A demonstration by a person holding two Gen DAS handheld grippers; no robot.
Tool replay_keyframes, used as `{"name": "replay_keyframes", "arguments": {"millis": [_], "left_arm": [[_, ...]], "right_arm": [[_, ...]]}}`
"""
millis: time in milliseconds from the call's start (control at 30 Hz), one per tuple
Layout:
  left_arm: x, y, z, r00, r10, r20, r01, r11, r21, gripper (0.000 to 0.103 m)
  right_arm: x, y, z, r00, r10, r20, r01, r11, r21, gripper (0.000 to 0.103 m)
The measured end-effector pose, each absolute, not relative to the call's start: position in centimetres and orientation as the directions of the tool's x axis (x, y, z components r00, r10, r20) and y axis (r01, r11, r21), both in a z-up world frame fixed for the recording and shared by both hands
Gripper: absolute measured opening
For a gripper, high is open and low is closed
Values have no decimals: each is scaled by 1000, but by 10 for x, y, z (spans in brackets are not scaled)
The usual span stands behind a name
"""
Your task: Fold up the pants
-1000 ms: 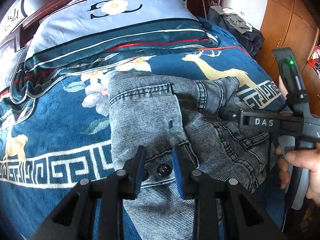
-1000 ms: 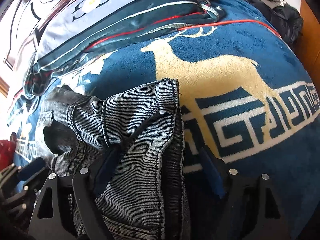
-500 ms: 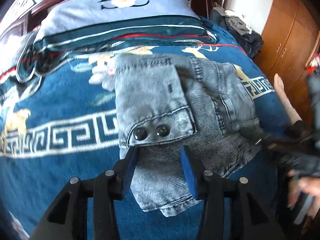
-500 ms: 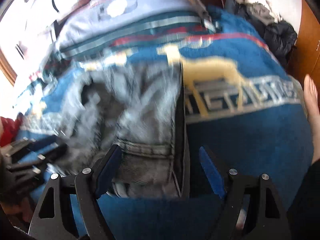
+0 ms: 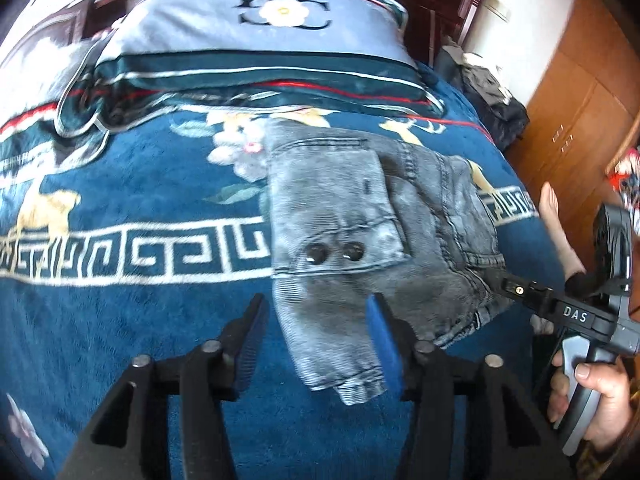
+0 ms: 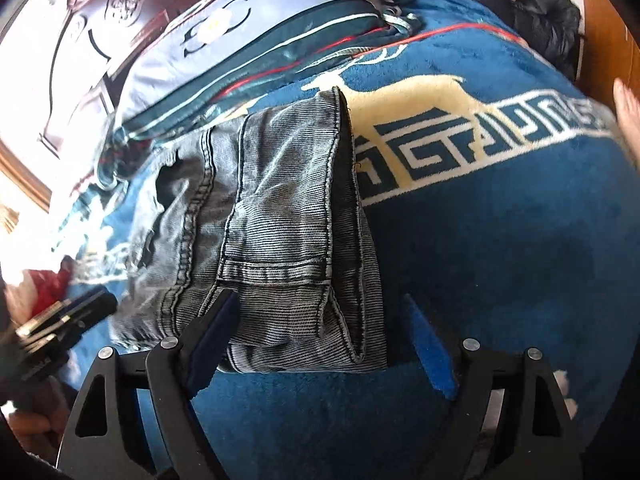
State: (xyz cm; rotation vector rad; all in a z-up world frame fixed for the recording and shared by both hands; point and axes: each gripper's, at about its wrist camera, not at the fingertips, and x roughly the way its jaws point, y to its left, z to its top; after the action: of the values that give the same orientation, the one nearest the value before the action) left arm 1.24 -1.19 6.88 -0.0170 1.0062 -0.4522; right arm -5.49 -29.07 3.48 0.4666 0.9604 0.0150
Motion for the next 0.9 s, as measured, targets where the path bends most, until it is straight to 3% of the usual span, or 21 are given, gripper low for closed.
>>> {"name": "replay_keyframes", "arguments": {"millis": [100, 133, 900], "left_arm": [[23, -2, 68, 436, -399, -806, 302, 909, -287, 89], [26, 0, 68, 439, -407, -801, 290, 908, -302, 93], [69, -24, 41, 353, -411, -840, 284, 903, -323, 99]], "right_arm": [[-53, -297, 35, 591, 250, -767, 194, 879, 436, 83], [-52, -299, 35, 593, 256, -764, 196, 874, 445, 83], [-47, -314, 18, 619, 336, -710, 213, 798, 563, 87]]}}
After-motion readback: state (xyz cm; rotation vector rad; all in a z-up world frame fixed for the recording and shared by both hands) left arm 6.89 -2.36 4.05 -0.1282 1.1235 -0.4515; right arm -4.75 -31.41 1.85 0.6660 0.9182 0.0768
